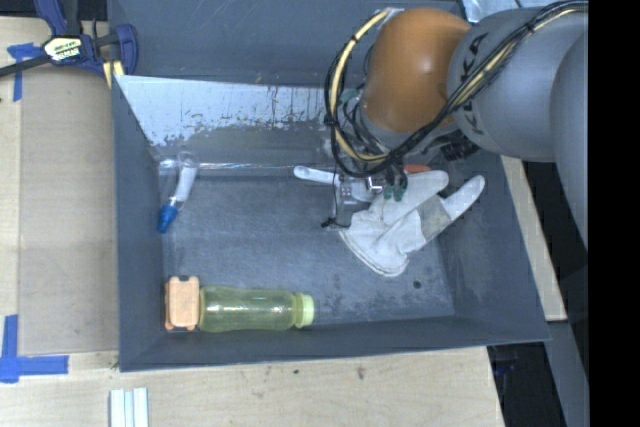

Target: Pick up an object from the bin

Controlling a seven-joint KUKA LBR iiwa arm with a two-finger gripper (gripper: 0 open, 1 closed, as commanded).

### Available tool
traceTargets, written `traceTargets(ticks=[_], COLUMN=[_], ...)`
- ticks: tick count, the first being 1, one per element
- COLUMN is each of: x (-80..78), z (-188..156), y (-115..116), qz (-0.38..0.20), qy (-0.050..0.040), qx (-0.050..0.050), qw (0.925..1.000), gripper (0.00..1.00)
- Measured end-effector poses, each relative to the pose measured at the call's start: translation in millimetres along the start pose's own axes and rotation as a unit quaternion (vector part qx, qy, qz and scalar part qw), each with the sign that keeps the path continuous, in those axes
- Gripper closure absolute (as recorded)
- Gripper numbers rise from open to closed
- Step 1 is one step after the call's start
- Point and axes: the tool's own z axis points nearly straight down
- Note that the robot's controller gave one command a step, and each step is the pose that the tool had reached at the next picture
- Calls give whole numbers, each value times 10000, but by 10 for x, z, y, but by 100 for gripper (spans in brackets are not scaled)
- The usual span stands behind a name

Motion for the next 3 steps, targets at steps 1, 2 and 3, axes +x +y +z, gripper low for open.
traceTargets(ticks=[1, 2, 3], x=[63, 145, 145], z=[98, 477, 477], y=[-131, -373, -373], qz=[1332, 187, 188], qy=[8, -5, -5], qx=[4, 3, 3], qw=[9911, 9998, 9998], gripper=[0, 100, 100])
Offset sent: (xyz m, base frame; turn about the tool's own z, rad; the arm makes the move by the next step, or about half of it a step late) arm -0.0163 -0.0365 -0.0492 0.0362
